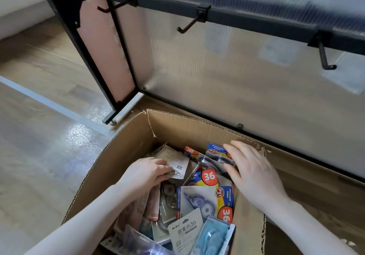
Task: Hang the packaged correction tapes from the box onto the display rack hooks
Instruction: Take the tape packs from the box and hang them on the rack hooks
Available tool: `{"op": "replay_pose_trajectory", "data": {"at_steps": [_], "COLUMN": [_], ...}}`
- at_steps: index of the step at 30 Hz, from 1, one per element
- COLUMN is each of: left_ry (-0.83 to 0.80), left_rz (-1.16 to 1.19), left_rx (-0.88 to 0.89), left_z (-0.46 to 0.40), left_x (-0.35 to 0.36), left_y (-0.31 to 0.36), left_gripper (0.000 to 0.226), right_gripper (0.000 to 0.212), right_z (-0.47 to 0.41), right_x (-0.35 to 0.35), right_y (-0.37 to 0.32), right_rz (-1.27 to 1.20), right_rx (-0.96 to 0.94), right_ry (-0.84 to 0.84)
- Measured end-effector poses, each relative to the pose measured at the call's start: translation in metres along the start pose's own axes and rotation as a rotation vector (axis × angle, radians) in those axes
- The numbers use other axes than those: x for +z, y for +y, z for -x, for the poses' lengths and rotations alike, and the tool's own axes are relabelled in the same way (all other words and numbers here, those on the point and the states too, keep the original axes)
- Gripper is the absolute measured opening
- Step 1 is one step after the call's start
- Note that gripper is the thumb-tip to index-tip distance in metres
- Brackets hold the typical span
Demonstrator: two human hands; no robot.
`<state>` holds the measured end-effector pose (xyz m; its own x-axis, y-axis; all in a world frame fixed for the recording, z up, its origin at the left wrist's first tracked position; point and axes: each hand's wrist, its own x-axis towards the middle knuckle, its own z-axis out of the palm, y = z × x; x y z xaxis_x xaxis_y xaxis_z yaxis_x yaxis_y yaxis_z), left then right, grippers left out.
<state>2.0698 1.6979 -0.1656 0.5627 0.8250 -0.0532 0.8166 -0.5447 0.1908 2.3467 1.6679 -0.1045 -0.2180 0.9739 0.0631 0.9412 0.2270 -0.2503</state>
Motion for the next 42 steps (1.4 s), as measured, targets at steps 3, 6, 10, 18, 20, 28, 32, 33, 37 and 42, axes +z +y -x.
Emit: {"op": "replay_pose_trajectory", "data": {"at_steps": [3,6,10,18,20,28,32,33,37,42], "left_ry": [0.063,0.094,0.101,0.093,0.073,-0.039,-0.05,-0.058,-0.079,-0.114], "left_rz": [0.014,0.018,0.02,0.022,0.02,-0.012,-0.033,-0.039,-0.035,-0.053], "left_rx": [-0.021,-0.04,-0.134,-0.166,-0.18,-0.17,-0.151,-0.146,-0.111,-0.088], "left_z": [-0.005,-0.006,0.003,0.015,0.018,0.028,0.032,0.033,0.035,0.04], "left_x": [-0.009,-0.017,-0.027,-0.052,-0.059,-0.08,-0.083,-0.084,-0.097,-0.108], "left_y": [-0.003,-0.002,-0.003,0.001,0.003,0.002,0.001,0.001,0.005,0.01], "left_gripper": [0.04,0.014,0.018,0.013,0.02,0.03,0.039,0.04,0.029,0.031], "right_gripper": [0.042,0.041,0.042,0.041,0.039,0.034,0.037,0.038,0.041,0.053], "right_z": [-0.006,-0.007,-0.003,-0.037,-0.047,-0.081,-0.085,-0.084,-0.084,-0.082], "right_x": [-0.001,-0.001,-0.005,-0.001,0.006,0.039,0.052,0.054,0.061,0.066], "right_y": [-0.002,-0.003,-0.002,-0.023,-0.029,-0.044,-0.042,-0.041,-0.037,-0.031], "right_rz": [-0.002,0.02,0.061,0.079,0.089,0.057,0.055,0.052,0.05,0.023], "right_rx": [0.004,-0.013,-0.025,-0.063,-0.079,-0.119,-0.135,-0.143,-0.167,-0.124], "right_ry": [0.001,-0.017,-0.061,-0.164,-0.202,-0.307,-0.347,-0.353,-0.347,-0.416]}}
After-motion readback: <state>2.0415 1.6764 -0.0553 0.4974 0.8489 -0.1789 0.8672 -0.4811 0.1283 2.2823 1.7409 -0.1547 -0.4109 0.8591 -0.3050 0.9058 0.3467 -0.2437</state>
